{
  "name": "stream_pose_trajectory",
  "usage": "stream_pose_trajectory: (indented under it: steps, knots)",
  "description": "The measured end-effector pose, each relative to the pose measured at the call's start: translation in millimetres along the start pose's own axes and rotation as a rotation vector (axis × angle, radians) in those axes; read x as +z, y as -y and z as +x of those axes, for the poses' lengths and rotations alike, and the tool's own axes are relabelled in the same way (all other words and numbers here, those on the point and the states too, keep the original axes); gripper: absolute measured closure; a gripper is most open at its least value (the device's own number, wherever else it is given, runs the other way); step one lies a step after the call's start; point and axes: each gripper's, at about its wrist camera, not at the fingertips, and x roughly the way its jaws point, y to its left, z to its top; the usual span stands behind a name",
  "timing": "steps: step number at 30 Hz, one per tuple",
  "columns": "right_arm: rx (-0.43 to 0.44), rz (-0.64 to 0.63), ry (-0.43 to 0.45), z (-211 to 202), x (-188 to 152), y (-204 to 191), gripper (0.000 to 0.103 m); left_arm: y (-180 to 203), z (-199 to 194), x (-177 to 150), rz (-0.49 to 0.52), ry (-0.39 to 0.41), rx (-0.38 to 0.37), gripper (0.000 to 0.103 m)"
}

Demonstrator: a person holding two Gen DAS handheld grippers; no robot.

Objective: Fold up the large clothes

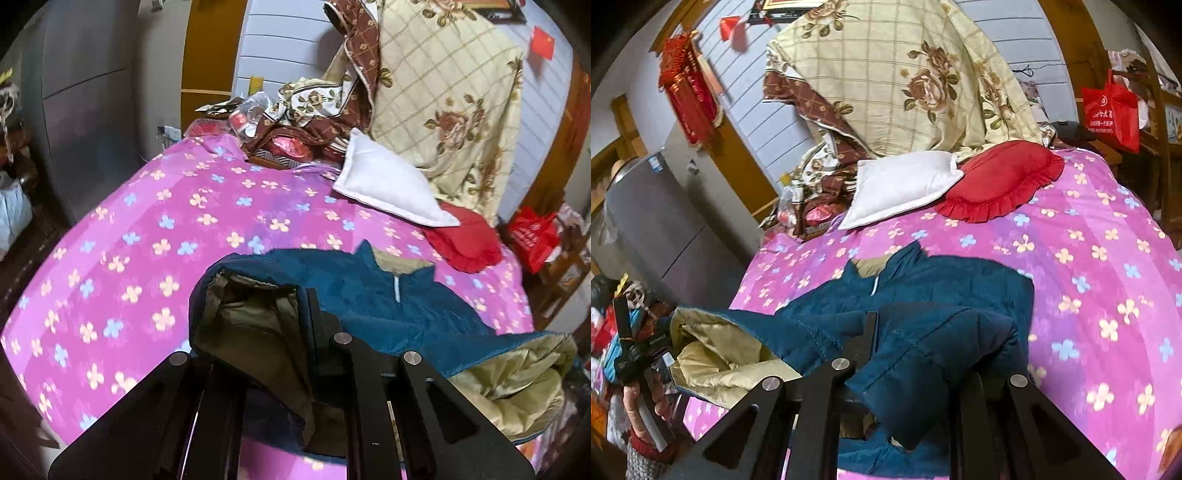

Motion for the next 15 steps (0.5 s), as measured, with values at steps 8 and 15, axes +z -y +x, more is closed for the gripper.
stream_pose_trajectory:
  steps: [8, 15]
  knots:
    - [-0.057, 0.037, -0.036, 52.6, 25.9, 20.4, 0.089, 29.8, 70.2, 19.9, 0.049, -0.033, 0.133, 0.094]
    - [-0.096, 0.060, -0.077, 94.6, 20.3, 39.8, 0.089, 36.6, 117.0, 13.7, 0.069, -0.088, 0.174, 0.094]
